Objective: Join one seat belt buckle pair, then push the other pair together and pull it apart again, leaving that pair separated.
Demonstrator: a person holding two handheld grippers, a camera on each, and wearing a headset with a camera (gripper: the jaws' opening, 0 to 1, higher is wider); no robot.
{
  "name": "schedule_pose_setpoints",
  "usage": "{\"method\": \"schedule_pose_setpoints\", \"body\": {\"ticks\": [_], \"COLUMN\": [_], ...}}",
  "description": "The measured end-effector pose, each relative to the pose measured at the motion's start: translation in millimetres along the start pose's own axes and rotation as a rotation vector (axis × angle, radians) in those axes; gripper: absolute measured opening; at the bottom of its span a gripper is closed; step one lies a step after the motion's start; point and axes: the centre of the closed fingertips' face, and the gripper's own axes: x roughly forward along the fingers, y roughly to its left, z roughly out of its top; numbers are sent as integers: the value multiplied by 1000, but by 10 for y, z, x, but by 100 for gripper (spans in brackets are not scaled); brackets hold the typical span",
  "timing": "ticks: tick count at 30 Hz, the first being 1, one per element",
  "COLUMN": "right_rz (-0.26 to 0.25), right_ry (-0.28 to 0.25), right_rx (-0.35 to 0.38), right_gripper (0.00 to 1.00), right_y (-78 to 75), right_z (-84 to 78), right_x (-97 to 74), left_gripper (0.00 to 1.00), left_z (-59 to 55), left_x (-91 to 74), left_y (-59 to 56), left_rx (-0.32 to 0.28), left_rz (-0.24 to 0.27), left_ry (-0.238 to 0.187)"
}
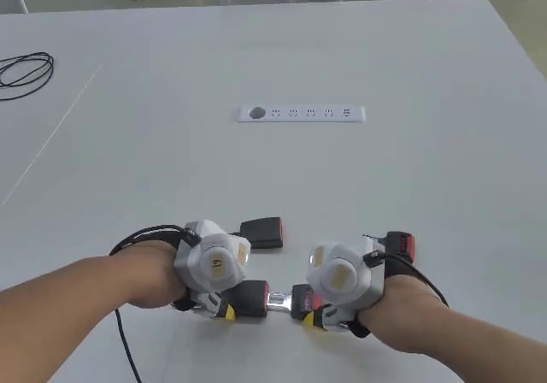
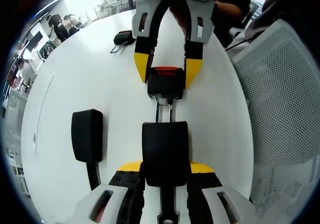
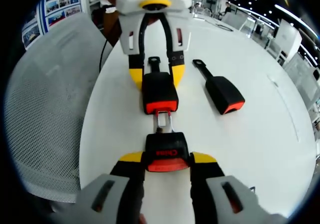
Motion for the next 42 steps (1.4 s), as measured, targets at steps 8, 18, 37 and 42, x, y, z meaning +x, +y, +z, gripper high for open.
{"method": "schedule_pose_setpoints", "body": {"ticks": [8,18,37,42], "right_rz": [-6,7,-6,-5], "right_ry": [-16,-34,-54,-56], "right_rx": [-31,-46,-32,-34], "right_gripper": [34,32,30,30], "right_y": [30,15,42,46], "right_z": [81,131,238,263], "right_x": [61,77,135,152], "left_gripper": [32,32,31,31], "left_z": [-1,4,-3,-6], "left_x": [1,5,0,-2], "left_y": [-3,-6,-4,3], "left_rx": [5,28,24,18], "left_rz": [-4,-15,-14,-14], "left_ry": [3,-2,4,10]}}
